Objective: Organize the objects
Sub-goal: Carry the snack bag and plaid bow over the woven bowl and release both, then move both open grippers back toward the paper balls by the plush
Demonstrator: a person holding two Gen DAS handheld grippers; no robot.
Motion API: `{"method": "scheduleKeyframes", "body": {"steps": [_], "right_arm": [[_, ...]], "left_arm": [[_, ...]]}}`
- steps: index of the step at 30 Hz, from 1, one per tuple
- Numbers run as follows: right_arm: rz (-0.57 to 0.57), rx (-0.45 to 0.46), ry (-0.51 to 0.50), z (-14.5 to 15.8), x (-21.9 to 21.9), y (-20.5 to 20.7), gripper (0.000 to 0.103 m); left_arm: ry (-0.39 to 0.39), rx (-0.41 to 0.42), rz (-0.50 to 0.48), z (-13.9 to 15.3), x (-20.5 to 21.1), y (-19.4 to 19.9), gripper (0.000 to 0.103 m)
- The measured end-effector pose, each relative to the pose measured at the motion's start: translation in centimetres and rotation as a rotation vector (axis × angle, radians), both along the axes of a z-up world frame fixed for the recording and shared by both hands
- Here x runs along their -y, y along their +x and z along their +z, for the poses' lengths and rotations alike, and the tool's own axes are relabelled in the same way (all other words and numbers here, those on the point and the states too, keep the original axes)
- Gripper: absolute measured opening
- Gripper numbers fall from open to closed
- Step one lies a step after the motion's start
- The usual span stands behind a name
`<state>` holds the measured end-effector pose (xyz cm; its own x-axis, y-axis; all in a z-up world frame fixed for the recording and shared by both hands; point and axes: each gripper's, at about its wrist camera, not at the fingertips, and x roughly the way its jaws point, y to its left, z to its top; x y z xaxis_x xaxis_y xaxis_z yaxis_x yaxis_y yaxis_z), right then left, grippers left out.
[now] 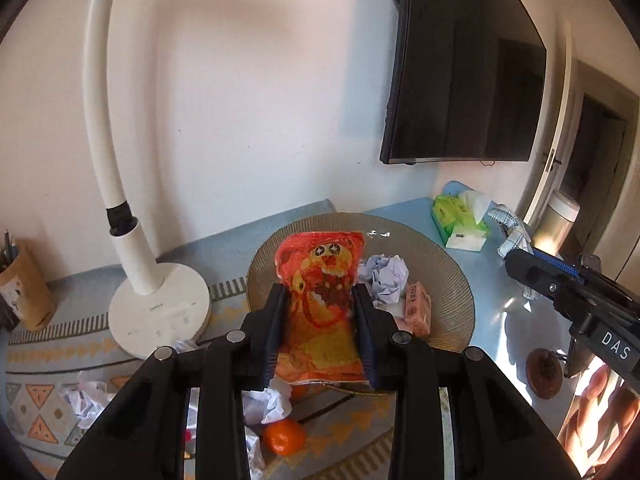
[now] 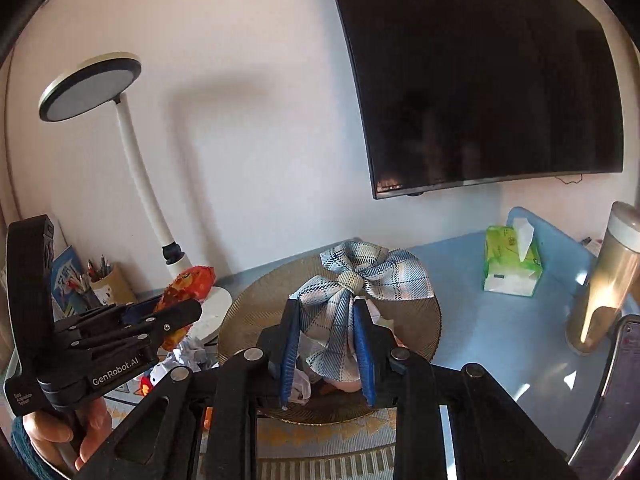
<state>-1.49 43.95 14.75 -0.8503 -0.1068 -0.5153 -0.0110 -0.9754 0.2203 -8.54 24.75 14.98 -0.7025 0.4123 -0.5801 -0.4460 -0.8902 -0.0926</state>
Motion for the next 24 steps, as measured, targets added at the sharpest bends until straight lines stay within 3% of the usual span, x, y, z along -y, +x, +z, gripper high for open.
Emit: {"method": "scheduleKeyframes", "body": {"steps": [2, 5, 7, 9, 12, 15, 18, 20, 21, 24], "right_arm": [[0.017, 0.063, -0.03, -1.6, -0.3, -2.3, 0.025], [0.02, 0.171, 0.029, -3.6, 0.5, -4.8, 0.033], [-0.002, 0.212, 0.01, -4.7, 0.2, -5.1, 0.043], [0.015, 0.206, -0.041, -5.2, -0.3, -4.2, 0.045], [0.01, 0.181, -0.082, -5.1, -0.9, -2.7, 0.062], [0.027, 0.146, -0.127, -4.3, -0.3, -0.6, 0.064], [0.11, 0.112, -0.16, -4.1, 2.3, 1.9, 0.067], [0.18, 0.091, -0.151, -4.8, 4.9, 3.7, 0.083], [0.211, 0.08, -0.134, -5.4, 6.2, 4.4, 0.091], [0.278, 0.085, -0.053, -7.6, 10.3, 5.3, 0.091]], "left_arm": [[-0.004, 0.03, -0.007, -1.3, -0.9, -2.2, 0.03], [-0.027, 0.072, -0.027, -3.5, -2.3, -4.7, 0.036], [-0.02, 0.14, -0.05, -4.8, -2.5, -5.9, 0.06], [-0.003, 0.184, -0.041, -5.4, -2.0, -5.9, 0.07], [0.0, 0.142, -0.019, -4.8, -0.4, -4.0, 0.07], [-0.039, 0.041, 0.042, -3.2, 2.1, -0.9, 0.082], [-0.032, -0.01, 0.095, -2.3, 5.8, 3.2, 0.082], [-0.018, -0.033, 0.147, -2.4, 8.8, 6.1, 0.091], [-0.021, -0.049, 0.202, -2.8, 10.3, 7.5, 0.103], [-0.114, -0.072, 0.473, -4.8, 15.3, 10.2, 0.102]]}}
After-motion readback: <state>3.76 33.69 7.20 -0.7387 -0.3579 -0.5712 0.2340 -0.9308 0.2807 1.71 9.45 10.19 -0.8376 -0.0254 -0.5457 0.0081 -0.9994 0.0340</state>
